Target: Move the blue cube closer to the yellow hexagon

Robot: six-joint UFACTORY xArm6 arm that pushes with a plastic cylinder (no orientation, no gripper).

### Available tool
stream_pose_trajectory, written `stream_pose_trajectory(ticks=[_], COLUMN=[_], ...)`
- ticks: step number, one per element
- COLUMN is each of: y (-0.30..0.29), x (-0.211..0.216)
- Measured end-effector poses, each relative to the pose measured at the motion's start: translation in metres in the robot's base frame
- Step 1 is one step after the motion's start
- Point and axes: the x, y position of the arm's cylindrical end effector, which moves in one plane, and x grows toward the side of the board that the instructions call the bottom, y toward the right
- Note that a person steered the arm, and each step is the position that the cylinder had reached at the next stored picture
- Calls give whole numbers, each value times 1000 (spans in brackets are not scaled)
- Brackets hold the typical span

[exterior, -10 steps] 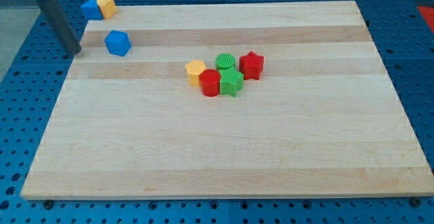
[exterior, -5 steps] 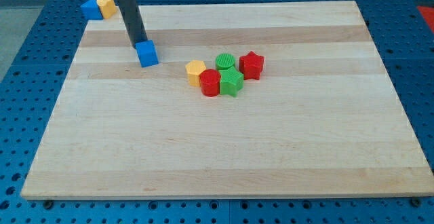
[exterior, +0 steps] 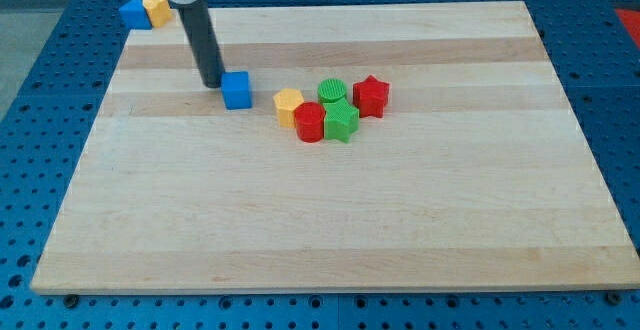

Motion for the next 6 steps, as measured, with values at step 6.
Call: stream_pose_trajectory(ticks=[6], y=[51], x=[19])
